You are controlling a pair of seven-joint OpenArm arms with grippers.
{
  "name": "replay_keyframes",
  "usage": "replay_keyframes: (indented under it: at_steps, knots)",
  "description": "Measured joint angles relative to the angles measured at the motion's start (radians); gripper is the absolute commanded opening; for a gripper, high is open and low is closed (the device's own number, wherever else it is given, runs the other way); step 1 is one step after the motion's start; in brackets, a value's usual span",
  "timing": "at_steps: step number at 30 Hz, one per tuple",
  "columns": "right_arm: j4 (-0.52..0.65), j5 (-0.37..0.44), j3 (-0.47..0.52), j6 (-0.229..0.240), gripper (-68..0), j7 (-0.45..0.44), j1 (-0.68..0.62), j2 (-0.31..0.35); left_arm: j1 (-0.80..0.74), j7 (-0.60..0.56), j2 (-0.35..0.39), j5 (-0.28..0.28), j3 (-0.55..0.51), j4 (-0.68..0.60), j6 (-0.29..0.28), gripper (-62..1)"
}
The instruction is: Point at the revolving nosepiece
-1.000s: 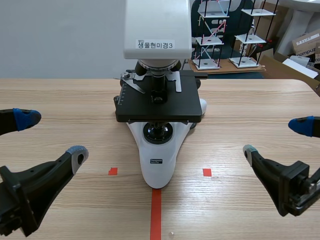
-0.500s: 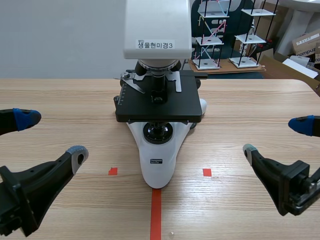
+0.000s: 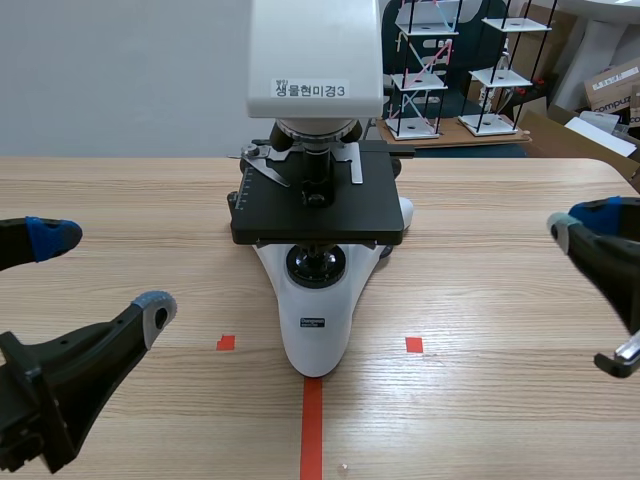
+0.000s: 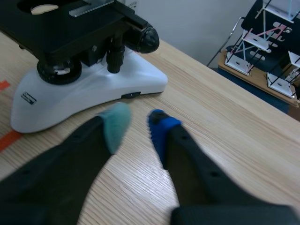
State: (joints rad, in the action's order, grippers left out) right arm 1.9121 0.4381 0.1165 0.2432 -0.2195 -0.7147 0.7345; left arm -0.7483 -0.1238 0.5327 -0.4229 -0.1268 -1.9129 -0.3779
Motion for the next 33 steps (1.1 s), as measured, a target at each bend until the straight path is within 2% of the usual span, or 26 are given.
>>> replay_keyframes:
  at_steps: [3, 8, 11, 15, 18, 20, 24, 27, 29, 33]
  knots:
    - [0.000, 0.012, 0.000, -0.005, -64.3, 0.035, 0.099, 0.042, 0.000, 0.000, 0.000, 0.000, 0.000, 0.000, -0.001, 1.4]
    - [0.001, 0.043, 0.000, -0.001, -66.7, 0.077, 0.246, 0.071, 0.000, 0.000, 0.000, 0.000, 0.000, 0.000, -0.008, 1.4]
    - [-0.012, 0.066, 0.000, 0.070, -66.7, 0.074, 0.317, 0.077, 0.000, -0.001, 0.000, 0.000, 0.000, 0.000, -0.008, 1.4]
    - [-0.082, 0.088, 0.000, 0.127, -66.7, 0.071, 0.428, 0.077, 0.000, 0.000, 0.000, 0.000, 0.000, 0.000, -0.008, 1.4]
    - [-0.149, 0.086, -0.008, 0.187, -66.7, 0.071, 0.492, 0.077, 0.000, 0.000, 0.000, 0.000, 0.000, 0.000, -0.008, 1.4]
    - [-0.203, 0.086, -0.037, 0.221, -66.7, 0.069, 0.539, 0.077, 0.000, 0.000, 0.000, 0.000, 0.000, 0.000, -0.008, 1.4]
    - [-0.311, 0.085, -0.118, 0.301, -66.7, 0.010, 0.621, 0.075, 0.000, 0.000, 0.000, 0.000, 0.000, 0.000, -0.008, 1.4]
    - [-0.362, 0.082, -0.161, 0.342, -66.7, 0.007, 0.679, 0.074, 0.000, 0.000, 0.000, 0.001, 0.000, 0.000, -0.008, 1.4]
    - [-0.387, 0.078, -0.186, 0.349, -66.7, -0.010, 0.720, 0.063, 0.000, 0.000, 0.000, 0.003, 0.000, 0.000, -0.008, 1.4]
    - [-0.429, 0.072, -0.239, 0.413, -66.7, -0.019, 0.801, 0.028, 0.000, 0.000, 0.000, 0.003, 0.000, 0.000, -0.008, 1.4]
